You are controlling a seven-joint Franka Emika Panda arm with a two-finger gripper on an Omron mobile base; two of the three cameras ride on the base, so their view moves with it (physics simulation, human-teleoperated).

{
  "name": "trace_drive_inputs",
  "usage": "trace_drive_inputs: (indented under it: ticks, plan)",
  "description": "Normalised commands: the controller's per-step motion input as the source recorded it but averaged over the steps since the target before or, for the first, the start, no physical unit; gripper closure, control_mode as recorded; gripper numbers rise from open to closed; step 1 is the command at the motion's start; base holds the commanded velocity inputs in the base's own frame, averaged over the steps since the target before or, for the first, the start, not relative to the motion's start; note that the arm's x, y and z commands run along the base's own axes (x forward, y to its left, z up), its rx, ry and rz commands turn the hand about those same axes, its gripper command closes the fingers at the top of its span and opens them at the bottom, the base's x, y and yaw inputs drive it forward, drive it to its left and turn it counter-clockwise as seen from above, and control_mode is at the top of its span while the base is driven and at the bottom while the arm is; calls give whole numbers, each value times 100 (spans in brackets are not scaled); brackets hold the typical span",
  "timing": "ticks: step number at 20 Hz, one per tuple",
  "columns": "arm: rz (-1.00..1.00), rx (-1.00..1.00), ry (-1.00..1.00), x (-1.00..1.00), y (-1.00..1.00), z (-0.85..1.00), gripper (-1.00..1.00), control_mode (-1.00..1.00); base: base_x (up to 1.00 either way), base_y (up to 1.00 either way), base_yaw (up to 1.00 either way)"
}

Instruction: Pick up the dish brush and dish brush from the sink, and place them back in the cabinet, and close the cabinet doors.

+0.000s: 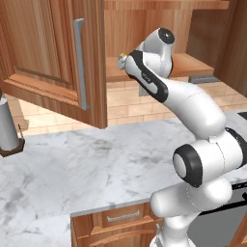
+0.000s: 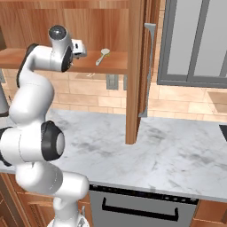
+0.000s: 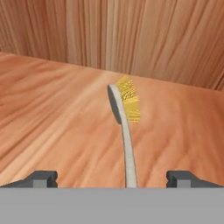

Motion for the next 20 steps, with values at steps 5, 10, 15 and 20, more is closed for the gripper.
trace_drive_inputs:
  ticks: [5,10,15,20]
  plan:
    - [0,0,-6,-40,0,0,-100,-100,0,0,0]
    - [0,0,-4,-47,0,0,-100,-100,0,0,0]
    - [-2,0,0,-47,-4,14,-100,-100,0,0,0]
    - [-5,0,0,-43,-7,23,-100,-100,0,0,0]
